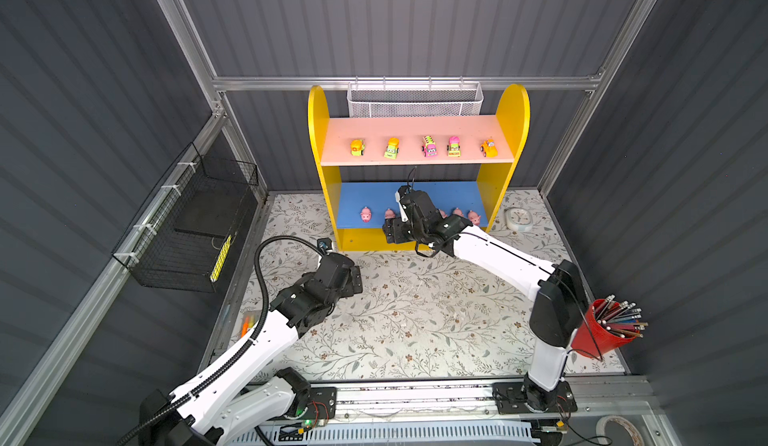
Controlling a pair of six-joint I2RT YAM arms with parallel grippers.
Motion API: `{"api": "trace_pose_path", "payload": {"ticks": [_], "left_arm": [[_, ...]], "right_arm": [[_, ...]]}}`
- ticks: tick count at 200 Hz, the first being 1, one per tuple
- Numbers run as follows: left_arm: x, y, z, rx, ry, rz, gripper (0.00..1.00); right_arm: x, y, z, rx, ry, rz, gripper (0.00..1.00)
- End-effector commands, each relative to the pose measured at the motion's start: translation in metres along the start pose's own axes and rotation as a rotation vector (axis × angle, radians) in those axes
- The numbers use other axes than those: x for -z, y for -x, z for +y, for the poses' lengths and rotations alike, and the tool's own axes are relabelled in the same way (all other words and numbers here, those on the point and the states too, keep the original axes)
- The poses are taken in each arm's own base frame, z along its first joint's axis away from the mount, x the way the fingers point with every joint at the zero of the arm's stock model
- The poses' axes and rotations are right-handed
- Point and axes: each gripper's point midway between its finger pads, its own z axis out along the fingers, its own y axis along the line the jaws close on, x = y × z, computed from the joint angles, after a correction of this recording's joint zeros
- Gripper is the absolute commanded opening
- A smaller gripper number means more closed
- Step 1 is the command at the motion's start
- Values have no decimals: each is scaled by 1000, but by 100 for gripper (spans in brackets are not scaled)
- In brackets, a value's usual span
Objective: Place and organize the plastic toys onto the shelf
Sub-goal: 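Withdraw the right gripper from the shelf while the left arm draws back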
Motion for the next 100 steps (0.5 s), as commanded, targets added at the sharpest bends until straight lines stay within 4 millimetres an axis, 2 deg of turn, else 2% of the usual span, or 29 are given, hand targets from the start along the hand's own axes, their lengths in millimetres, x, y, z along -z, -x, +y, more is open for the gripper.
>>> {"api": "trace_pose_path", "payload": {"ticks": [1, 15, 28, 53, 65, 68, 83, 100], "left_arm": [[6, 3, 10, -44, 33, -32, 100], [6, 5, 12, -70, 44, -46, 100], [5, 7, 16, -85, 71, -65, 100], [-1, 15, 16, -111, 90, -107, 100], [-3, 21, 12, -120, 84, -147, 100], [-4, 23, 11, -128, 80, -160, 100], [-11, 32, 9, -162, 98, -239, 100], [-20, 40, 19, -207, 188, -317, 100]], "right_arm": [[28, -12, 9, -4, 60, -23, 88], [49, -28, 5, -2, 84, -34, 94], [69, -45, -6, -11, 86, -45, 98], [110, -76, -40, -15, 27, -90, 99], [123, -93, -61, -16, -31, -91, 99], [131, -93, -64, -17, -34, -108, 99], [145, -109, -87, -24, -99, -106, 99], [153, -126, -106, -35, -146, -131, 99]]}}
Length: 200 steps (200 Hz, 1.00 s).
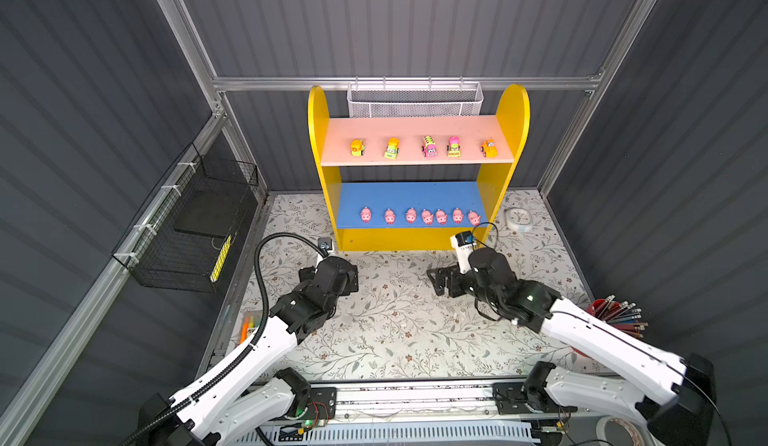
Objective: Place and organize the plastic toys onto the shelf
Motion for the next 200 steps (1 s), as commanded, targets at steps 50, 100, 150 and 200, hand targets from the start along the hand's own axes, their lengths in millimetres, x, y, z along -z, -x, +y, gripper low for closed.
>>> {"api": "trace_pose_path", "payload": {"ticks": [50, 100, 150, 200], "left_arm": [[-78, 13, 66, 0, 253, -157, 100], [-122, -16, 93, -49, 312, -208, 100], [-145, -39, 118, 71, 275, -245, 100], [-173, -49, 114, 67, 224, -203, 100]], "right_arm": [[21, -40, -83, -59, -234, -107, 99], [21, -34, -131, -54, -396, -165, 99], [33, -21, -184, -12, -585, -321, 99], [36, -9, -239, -36, -697, -428, 99]]}}
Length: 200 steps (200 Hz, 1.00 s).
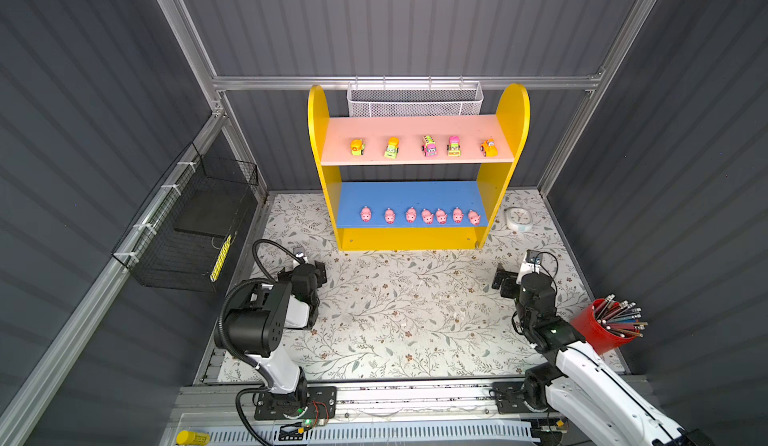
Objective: Place and organize the plastic toys onto the shelf
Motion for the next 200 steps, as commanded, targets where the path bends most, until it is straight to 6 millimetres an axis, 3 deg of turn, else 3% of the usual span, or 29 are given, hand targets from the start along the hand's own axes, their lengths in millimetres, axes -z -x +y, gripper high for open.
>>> {"api": "trace_pose_path", "payload": {"ticks": [1, 28, 51, 79, 93, 107, 131, 200], "left_arm": [[-9, 29, -8, 54, -50, -79, 100], [-14, 28, -11, 47, -62, -46, 100], [-14, 27, -11, 47, -61, -39, 100], [-14, 26, -11, 46, -60, -34, 100], [-15, 26, -11, 45, -60, -32, 100], [-15, 26, -11, 45, -59, -33, 100], [-15, 26, -11, 45, -59, -31, 100], [-15, 27, -10, 44, -56, -35, 100]], "right_arm": [[-16, 16, -13, -13, -22, -99, 99], [-42, 10, -30, -71, -23, -111, 99], [-61, 2, -20, -53, 30, -106, 99], [-79, 11, -8, -7, 90, -133, 99], [-90, -6, -3, -3, 140, -84, 99], [-91, -5, -1, -8, 157, -155, 99], [-102, -9, 1, -18, 187, -81, 99], [-99, -10, -3, -25, 161, -80, 99]]}}
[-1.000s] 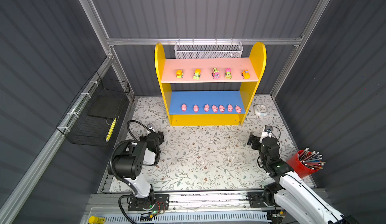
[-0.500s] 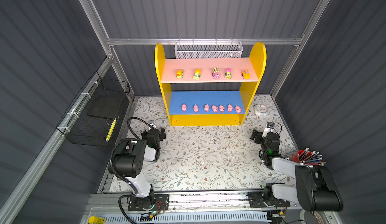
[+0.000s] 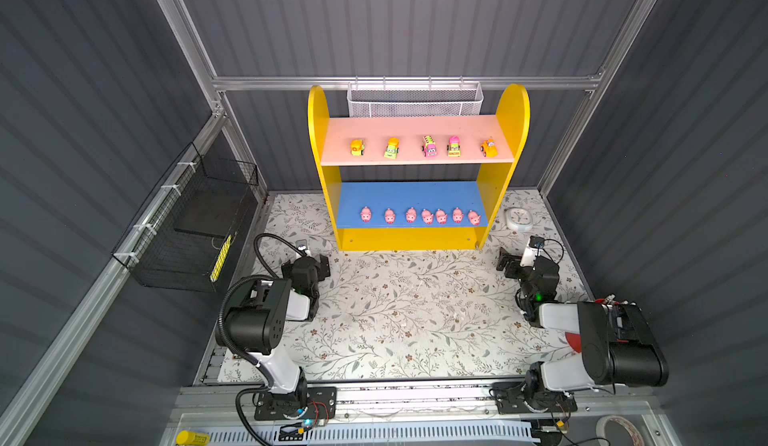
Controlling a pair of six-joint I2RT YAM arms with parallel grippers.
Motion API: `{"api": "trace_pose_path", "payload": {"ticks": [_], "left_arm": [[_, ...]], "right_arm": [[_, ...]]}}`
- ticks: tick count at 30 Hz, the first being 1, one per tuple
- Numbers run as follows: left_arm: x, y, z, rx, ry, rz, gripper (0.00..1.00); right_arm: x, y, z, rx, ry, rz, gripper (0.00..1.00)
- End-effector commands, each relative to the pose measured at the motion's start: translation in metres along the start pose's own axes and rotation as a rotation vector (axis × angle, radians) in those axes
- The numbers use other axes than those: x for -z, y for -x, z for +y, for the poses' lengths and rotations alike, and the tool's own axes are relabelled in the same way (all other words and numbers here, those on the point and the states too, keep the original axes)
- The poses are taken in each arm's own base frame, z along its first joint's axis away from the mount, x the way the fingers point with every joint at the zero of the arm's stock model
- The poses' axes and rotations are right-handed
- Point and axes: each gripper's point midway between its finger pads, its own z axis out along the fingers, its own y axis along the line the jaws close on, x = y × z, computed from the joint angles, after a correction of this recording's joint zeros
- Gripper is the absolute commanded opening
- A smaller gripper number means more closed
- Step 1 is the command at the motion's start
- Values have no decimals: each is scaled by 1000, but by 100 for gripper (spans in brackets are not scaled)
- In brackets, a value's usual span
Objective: Place and organize the plastic toys onto the shelf
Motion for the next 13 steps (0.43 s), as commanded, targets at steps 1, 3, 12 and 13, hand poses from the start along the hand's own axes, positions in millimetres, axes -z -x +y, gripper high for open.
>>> {"api": "trace_pose_path", "payload": {"ticks": [1, 3, 12, 13], "left_arm": [[-2, 6, 2, 15, 3, -14, 100], [-2, 6, 1, 15, 2, -14, 100], [-3, 6, 1, 16, 2, -15, 100], [-2, 6, 1, 15, 2, -15, 100]], "right_arm": [[0, 8, 1, 1, 4, -28, 99], [-1, 8, 2, 1, 9, -27, 99], [-2, 7, 2, 1, 9, -18, 99], [-2, 7, 2, 2, 10, -21, 99]]}}
